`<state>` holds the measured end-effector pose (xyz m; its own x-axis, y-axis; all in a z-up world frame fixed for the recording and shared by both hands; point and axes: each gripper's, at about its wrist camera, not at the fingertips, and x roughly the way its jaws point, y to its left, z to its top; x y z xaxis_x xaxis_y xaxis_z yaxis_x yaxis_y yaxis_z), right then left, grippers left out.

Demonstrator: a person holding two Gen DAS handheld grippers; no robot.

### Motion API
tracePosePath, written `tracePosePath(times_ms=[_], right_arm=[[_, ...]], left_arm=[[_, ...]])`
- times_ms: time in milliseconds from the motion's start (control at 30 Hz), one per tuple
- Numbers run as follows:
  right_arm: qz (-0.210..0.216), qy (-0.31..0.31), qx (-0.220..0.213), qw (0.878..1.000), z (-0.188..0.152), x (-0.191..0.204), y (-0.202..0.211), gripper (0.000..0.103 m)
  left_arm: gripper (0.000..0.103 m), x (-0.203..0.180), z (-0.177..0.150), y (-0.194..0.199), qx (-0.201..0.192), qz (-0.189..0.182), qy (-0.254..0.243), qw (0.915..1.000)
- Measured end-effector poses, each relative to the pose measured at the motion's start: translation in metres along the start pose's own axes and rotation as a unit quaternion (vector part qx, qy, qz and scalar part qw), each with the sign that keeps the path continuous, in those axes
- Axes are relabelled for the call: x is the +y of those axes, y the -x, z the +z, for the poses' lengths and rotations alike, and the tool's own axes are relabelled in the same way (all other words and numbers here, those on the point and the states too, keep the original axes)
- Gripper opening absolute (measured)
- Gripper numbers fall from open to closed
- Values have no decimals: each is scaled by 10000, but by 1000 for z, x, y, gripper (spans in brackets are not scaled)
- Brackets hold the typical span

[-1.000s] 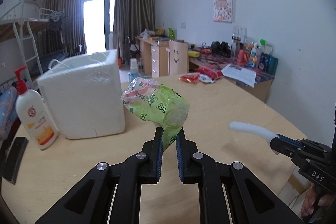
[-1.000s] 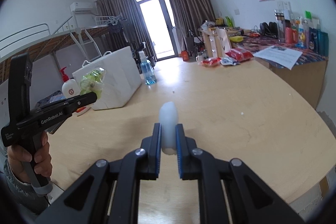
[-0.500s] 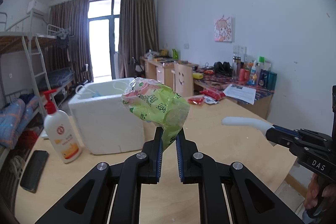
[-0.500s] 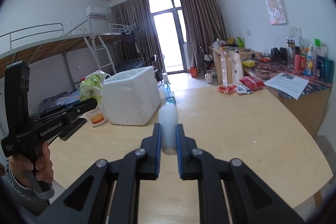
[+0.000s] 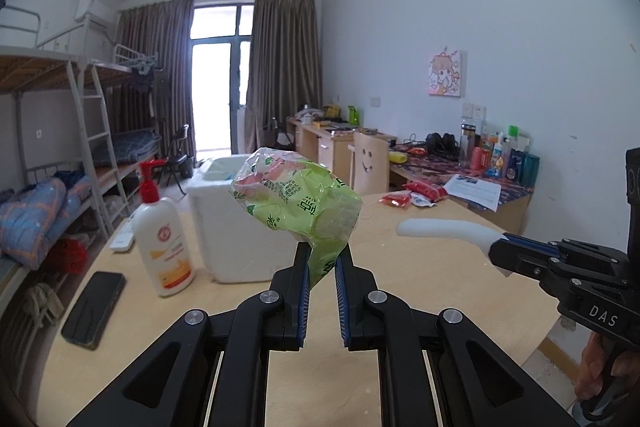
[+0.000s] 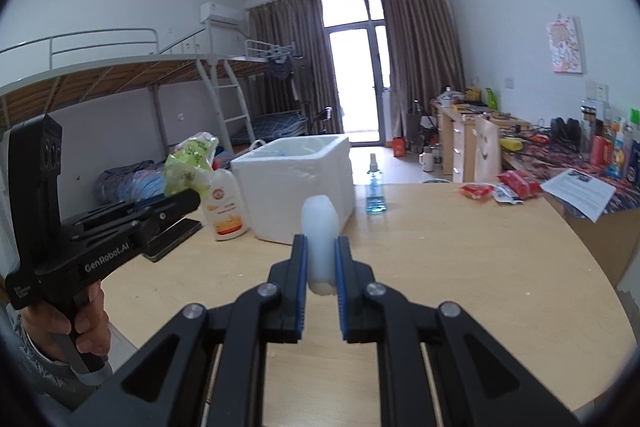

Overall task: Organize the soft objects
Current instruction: 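Carry the snack packet and foam strip up toward the white foam box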

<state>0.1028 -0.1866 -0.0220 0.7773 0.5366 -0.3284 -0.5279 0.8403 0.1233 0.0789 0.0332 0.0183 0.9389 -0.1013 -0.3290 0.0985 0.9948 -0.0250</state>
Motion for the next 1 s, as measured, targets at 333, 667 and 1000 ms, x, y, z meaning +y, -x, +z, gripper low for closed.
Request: tracePosePath(times_ms=[333, 667, 1000], right_arm=[[519, 195, 175, 9983, -6, 36, -24, 16], [814, 244, 257, 9961, -11, 49, -36, 16], [858, 215, 225, 9958, -8, 50, -42, 16]], left_arm=[[13, 27, -19, 12, 116, 265, 225, 9993], [13, 47, -29, 13, 133, 524, 333, 9980], [13, 54, -21, 14, -51, 663, 262, 9974]])
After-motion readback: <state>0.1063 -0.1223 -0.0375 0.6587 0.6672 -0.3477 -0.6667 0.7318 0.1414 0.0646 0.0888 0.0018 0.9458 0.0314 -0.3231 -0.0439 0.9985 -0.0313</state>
